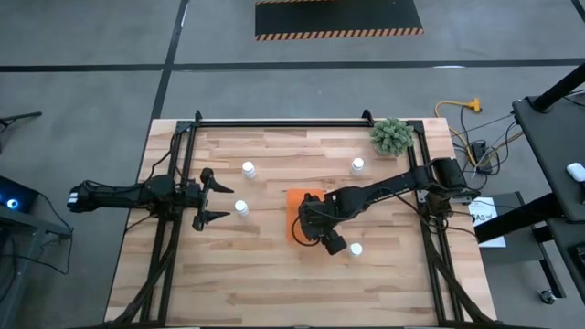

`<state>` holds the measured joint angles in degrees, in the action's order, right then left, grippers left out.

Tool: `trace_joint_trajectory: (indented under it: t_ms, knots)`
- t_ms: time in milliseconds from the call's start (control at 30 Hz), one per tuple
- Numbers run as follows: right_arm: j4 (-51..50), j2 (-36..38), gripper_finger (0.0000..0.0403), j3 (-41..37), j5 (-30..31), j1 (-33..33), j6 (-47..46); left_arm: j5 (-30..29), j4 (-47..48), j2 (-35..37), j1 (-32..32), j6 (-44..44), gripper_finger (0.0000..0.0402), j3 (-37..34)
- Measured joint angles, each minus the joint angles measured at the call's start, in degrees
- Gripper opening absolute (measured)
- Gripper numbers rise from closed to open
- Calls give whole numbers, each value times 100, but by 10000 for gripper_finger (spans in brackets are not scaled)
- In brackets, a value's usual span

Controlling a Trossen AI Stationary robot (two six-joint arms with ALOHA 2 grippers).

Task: Pick and place pill bottles into a basket
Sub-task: Put the white pill bottle into the orange bin

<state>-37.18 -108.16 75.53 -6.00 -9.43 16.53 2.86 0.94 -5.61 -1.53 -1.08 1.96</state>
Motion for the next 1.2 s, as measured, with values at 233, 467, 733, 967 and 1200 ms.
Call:
trace_joint_trajectory:
  t_ms: [233,467,733,967,1200]
  knots:
    - [-2,0,212,38,-2,0,0,-1,2,0,-1,0,315,-1]
    - [-20,7,212,218,-26,-4,1,-1,-1,0,0,0,315,-1]
    - [-475,9,212,404,-48,-4,0,0,-1,0,1,0,315,-1]
    - [-882,11,212,630,-50,-17,0,-1,-1,0,0,0,315,-1]
    - [-1189,19,212,942,-51,-63,-5,-1,-1,2,-1,2,315,-1]
